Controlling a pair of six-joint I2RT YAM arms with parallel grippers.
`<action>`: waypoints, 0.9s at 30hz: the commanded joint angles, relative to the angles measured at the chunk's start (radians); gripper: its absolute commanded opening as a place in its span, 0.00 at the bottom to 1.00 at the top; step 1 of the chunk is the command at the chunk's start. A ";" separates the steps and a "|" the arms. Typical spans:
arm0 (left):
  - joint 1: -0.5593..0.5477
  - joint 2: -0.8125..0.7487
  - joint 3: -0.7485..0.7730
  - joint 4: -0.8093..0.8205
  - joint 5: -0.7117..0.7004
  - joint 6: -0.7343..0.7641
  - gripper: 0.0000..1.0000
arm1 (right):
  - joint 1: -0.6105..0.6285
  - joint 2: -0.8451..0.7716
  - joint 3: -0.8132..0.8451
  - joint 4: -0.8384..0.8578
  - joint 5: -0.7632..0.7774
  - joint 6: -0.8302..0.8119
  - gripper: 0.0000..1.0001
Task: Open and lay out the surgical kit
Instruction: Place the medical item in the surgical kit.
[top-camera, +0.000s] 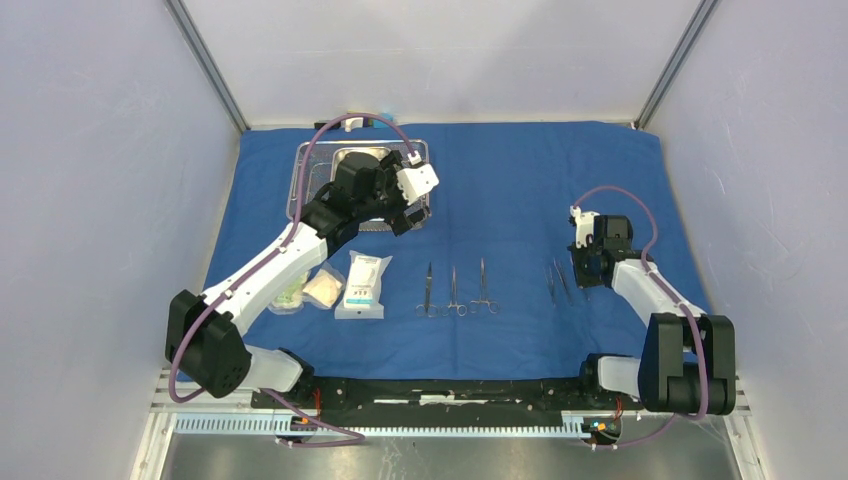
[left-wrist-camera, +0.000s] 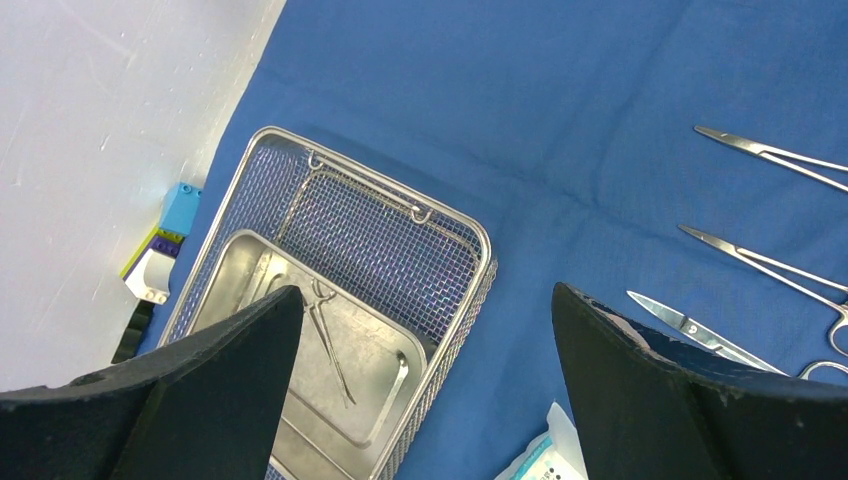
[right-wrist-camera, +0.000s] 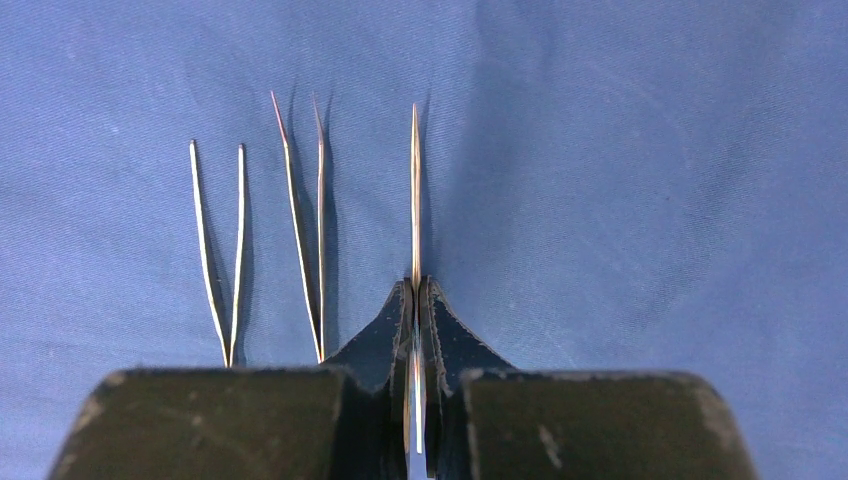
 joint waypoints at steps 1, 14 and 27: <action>0.000 -0.006 0.020 0.005 0.033 -0.041 1.00 | -0.012 0.015 0.038 0.017 -0.020 0.019 0.06; 0.000 -0.010 0.021 0.000 0.032 -0.041 1.00 | -0.020 0.040 0.033 0.023 -0.046 0.026 0.14; -0.001 -0.017 0.021 -0.004 0.035 -0.039 1.00 | -0.021 0.046 0.034 0.014 -0.047 0.028 0.23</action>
